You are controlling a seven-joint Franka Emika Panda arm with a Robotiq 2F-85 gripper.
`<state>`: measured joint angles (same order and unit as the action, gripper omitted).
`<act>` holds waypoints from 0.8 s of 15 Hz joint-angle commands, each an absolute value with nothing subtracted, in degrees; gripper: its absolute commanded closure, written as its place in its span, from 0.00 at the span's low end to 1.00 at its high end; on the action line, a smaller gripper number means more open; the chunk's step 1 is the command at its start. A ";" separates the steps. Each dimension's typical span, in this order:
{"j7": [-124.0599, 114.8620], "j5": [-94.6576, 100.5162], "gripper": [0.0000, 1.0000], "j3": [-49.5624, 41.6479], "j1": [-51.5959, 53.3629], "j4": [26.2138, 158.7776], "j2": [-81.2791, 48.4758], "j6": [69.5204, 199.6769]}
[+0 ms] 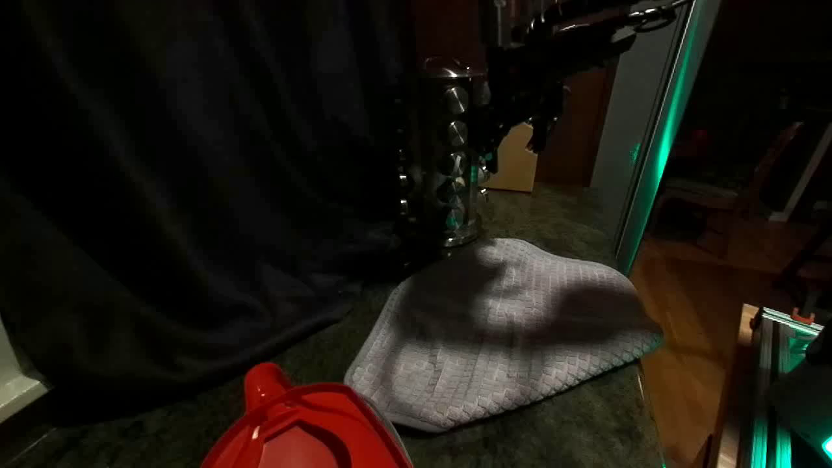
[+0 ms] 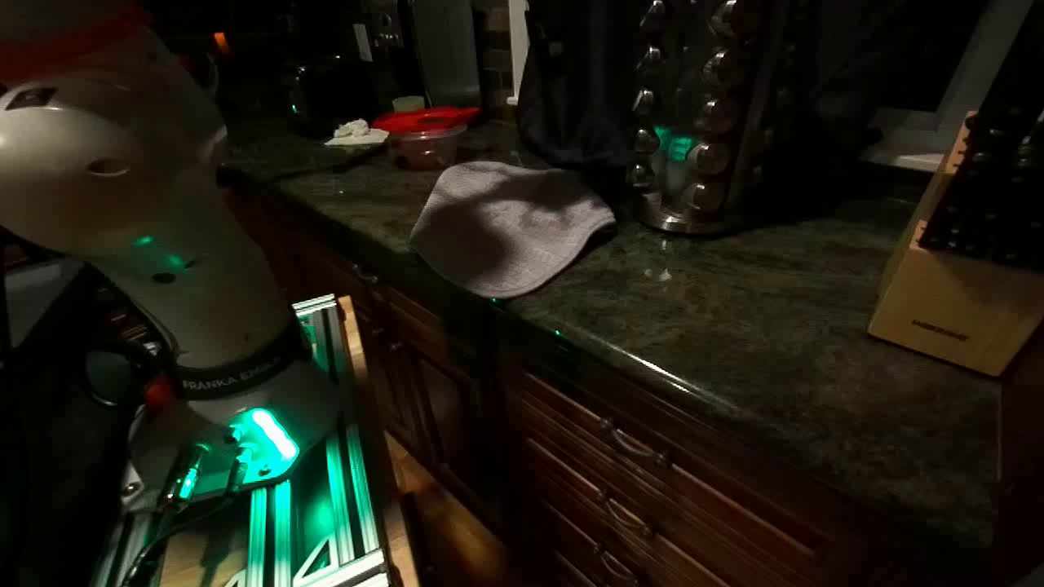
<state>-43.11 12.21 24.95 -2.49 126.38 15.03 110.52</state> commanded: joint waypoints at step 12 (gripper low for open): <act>-45.35 11.62 0.00 17.90 1.26 124.87 13.49 109.65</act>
<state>-43.83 12.20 21.40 -0.17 126.22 14.79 110.52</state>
